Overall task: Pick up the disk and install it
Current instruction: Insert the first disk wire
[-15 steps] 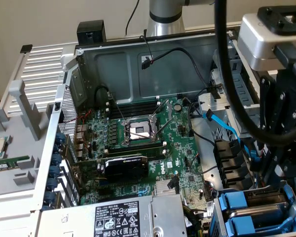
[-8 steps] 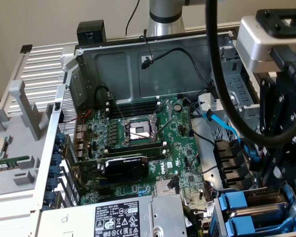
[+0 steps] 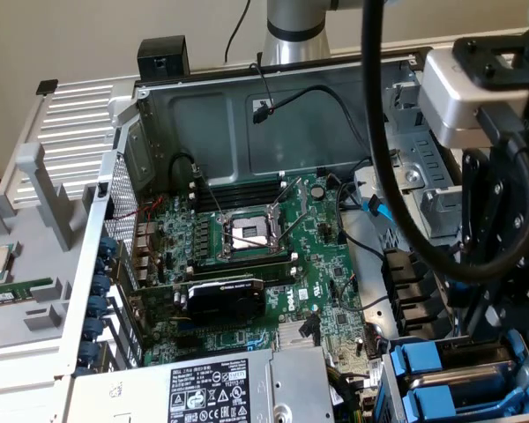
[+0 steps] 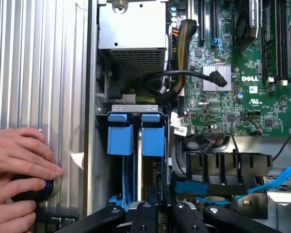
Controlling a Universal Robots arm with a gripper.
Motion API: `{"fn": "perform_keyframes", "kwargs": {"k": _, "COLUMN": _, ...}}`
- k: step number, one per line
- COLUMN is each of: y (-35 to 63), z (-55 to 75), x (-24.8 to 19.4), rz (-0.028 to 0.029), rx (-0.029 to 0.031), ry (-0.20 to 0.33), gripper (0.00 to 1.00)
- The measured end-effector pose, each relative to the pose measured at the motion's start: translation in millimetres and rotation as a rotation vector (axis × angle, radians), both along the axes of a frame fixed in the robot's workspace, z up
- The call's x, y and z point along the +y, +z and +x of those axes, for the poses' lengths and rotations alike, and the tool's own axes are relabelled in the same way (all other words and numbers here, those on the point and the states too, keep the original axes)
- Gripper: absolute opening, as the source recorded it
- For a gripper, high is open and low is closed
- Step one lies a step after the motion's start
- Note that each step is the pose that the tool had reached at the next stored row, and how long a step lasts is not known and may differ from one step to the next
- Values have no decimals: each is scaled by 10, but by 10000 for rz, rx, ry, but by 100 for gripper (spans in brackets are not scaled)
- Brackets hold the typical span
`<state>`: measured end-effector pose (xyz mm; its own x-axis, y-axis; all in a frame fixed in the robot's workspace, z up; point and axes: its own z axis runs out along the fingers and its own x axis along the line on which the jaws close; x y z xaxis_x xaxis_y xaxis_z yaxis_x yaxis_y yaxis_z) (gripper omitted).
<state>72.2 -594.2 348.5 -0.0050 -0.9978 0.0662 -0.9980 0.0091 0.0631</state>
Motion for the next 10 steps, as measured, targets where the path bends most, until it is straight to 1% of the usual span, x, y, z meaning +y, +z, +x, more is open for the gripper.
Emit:
{"fn": "perform_keyframes", "kwargs": {"k": 3, "y": -19, "z": -5, "x": 0, "rz": -3, "rx": -22, "ry": -1, "gripper": 17}}
{"fn": "perform_keyframes", "kwargs": {"k": 8, "y": -41, "z": -19, "x": 0, "rz": 0, "rx": -19, "ry": 0, "gripper": 17}}
{"fn": "perform_keyframes", "kwargs": {"k": 9, "y": -42, "z": -19, "x": 0, "rz": -2, "rx": 18, "ry": 1, "gripper": 17}}
{"fn": "perform_keyframes", "kwargs": {"k": 10, "y": -42, "z": -20, "x": 0, "rz": -2, "rx": 40, "ry": 0, "gripper": 17}}
